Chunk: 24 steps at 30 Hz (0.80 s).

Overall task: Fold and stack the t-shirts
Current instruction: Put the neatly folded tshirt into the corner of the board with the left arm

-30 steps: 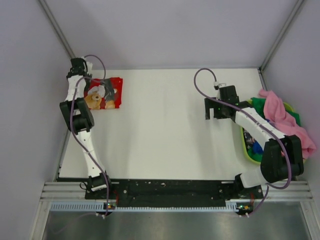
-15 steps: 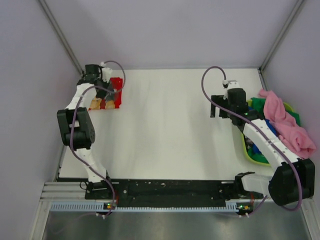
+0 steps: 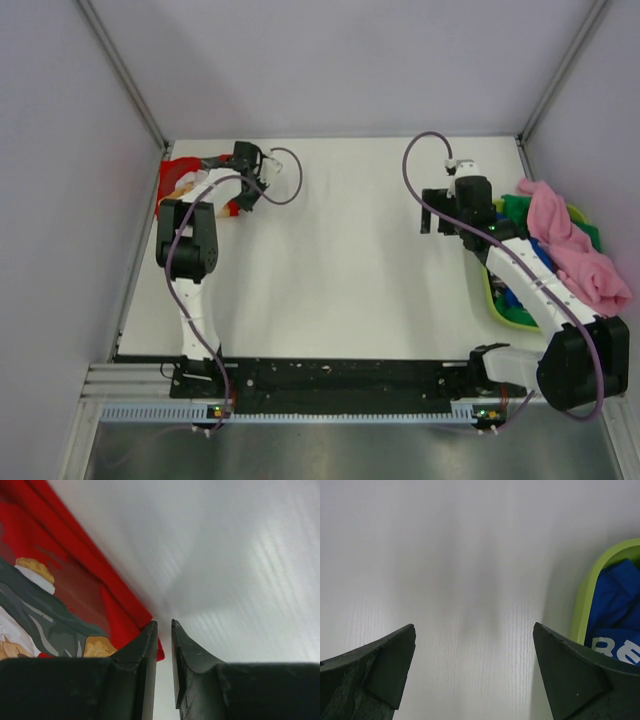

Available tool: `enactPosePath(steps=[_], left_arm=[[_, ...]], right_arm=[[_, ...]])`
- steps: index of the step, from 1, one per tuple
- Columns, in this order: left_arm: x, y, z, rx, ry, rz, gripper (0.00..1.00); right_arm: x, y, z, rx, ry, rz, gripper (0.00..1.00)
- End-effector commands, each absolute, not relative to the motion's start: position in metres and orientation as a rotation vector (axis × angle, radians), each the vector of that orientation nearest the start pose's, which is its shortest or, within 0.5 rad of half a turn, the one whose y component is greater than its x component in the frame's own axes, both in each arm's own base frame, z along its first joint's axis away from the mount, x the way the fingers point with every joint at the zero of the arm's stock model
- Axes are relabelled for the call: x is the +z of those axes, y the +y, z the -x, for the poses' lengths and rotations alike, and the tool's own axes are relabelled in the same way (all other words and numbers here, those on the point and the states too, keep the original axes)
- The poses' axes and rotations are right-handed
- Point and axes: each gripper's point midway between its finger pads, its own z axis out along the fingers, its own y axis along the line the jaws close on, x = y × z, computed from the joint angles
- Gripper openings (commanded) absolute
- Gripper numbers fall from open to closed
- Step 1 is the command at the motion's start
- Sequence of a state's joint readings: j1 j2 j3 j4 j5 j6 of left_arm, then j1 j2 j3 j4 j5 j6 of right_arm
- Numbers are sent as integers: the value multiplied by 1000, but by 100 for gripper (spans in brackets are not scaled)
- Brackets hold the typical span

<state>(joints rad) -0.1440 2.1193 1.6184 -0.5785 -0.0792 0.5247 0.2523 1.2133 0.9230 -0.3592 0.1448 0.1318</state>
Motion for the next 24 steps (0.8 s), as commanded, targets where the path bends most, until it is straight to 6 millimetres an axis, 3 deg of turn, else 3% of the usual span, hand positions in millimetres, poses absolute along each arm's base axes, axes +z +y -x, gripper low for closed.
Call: enactPosePath(steps=[1, 7, 10, 16, 19, 22, 24], left_arm=[[32, 1, -487, 363, 2601, -749, 22], [41, 18, -483, 408, 2602, -716, 22], [64, -5, -474, 286, 2545, -755, 28], [112, -79, -422, -14, 2363, -916, 63], [131, -102, -389, -186, 2282, -903, 99], [140, -111, -357, -285, 2214, -855, 99], [139, -106, -342, -251, 2151, -828, 99]], right_arm=[[174, 64, -351, 30, 2165, 47, 99], [172, 65, -352, 33, 2173, 51, 99], [170, 68, -352, 47, 2179, 59, 99], [170, 70, -350, 65, 2178, 62, 99], [168, 72, -345, 94, 2174, 46, 99], [160, 74, -337, 133, 2158, 27, 99], [155, 72, -331, 139, 2141, 6, 99]])
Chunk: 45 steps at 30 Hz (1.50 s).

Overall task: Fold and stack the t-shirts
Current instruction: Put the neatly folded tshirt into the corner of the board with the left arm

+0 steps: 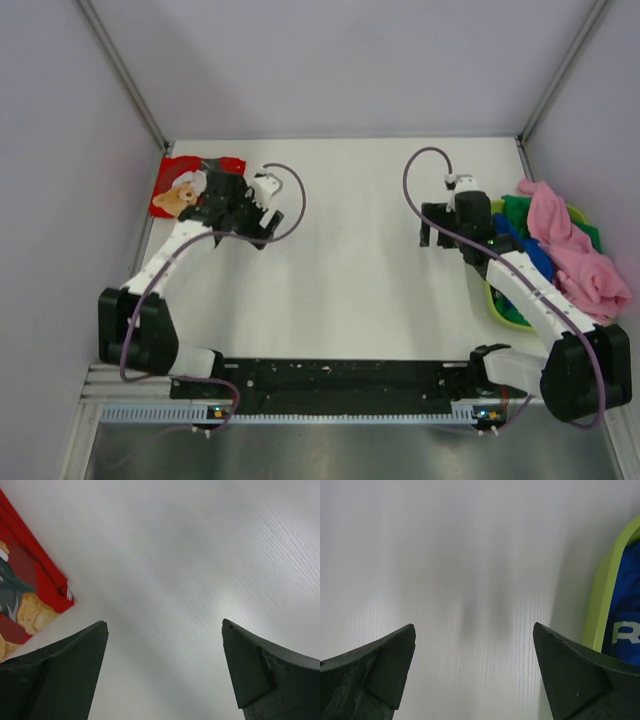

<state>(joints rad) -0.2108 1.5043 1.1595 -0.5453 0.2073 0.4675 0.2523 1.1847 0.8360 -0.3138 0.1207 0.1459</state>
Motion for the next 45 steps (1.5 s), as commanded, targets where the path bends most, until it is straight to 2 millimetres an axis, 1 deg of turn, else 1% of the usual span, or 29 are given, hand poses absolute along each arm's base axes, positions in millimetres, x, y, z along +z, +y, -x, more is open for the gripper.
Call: enactPosePath(steps=[1, 3, 5, 7, 8, 9, 10, 12, 13, 16, 20, 24, 45], left_arm=[[144, -100, -335, -207, 2103, -798, 99], [137, -86, -329, -130, 2081, -740, 99], [123, -71, -324, -51, 2111, -667, 99], [102, -64, -315, -21, 2100, -653, 99], [90, -64, -309, -27, 2086, -650, 99], [83, -66, -306, -34, 2041, -653, 99], [83, -69, -304, -54, 2019, -639, 99], [90, -71, -302, -72, 2017, -649, 99], [93, -70, -305, -60, 2011, -637, 99], [85, -76, -305, -97, 2022, -661, 99], [73, -78, -302, -117, 2056, -683, 99], [71, -76, -305, -108, 2071, -670, 99], [72, -76, -303, -112, 2086, -669, 99]], right_arm=[[152, 71, -328, 142, 2135, -6, 99], [148, 71, -320, 161, 2118, -18, 99], [142, 72, -313, 184, 2100, -22, 99], [136, 71, -307, 193, 2085, -27, 99], [131, 70, -304, 194, 2084, -26, 99], [129, 69, -301, 192, 2079, -28, 99], [127, 67, -301, 185, 2075, -32, 99], [124, 65, -300, 168, 2071, -36, 99], [123, 64, -300, 163, 2071, -38, 99], [122, 63, -300, 154, 2073, -38, 99], [119, 62, -299, 148, 2075, -41, 99], [118, 60, -299, 138, 2077, -45, 99], [117, 60, -299, 136, 2080, -43, 99]])
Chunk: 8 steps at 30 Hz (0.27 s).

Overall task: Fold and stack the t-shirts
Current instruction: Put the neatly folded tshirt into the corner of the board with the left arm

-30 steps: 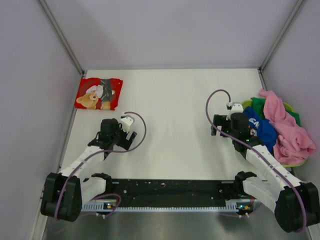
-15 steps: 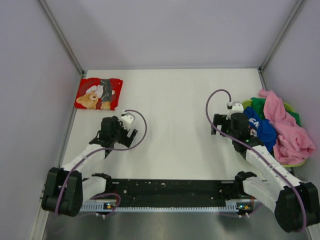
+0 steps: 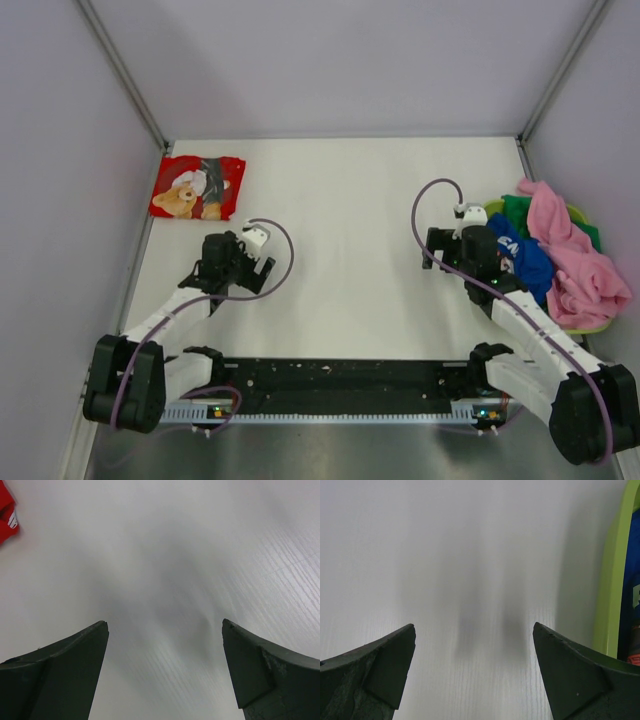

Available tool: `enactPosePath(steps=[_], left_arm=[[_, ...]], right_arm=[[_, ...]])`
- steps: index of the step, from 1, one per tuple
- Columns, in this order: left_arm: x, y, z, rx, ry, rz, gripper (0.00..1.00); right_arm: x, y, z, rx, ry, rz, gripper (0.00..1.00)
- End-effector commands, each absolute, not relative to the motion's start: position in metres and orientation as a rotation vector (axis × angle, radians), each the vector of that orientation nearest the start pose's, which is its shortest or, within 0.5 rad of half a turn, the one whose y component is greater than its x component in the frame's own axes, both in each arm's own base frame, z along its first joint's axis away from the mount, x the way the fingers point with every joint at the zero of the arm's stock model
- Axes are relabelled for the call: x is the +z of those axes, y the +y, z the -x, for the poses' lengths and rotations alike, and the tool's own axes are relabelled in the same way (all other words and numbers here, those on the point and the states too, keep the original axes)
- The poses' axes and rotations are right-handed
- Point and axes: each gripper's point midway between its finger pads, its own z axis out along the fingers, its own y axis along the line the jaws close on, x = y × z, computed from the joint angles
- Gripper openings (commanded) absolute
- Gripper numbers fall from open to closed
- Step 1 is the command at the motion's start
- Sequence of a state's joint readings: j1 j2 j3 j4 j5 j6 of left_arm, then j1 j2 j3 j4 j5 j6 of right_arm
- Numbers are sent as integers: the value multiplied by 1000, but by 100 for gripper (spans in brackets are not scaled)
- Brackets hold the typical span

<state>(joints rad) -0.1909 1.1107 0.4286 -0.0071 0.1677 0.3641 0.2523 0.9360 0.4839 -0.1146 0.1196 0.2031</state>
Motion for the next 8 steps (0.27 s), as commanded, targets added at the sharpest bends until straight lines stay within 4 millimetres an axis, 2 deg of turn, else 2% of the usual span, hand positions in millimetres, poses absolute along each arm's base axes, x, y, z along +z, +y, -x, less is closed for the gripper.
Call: enactPosePath(steps=[1, 8], left_arm=[[72, -77, -302, -119, 2086, -672, 99], [74, -76, -302, -110, 2081, -670, 99]], right_arm=[[117, 60, -300, 136, 2080, -43, 99], [116, 60, -299, 134, 2081, -43, 99]])
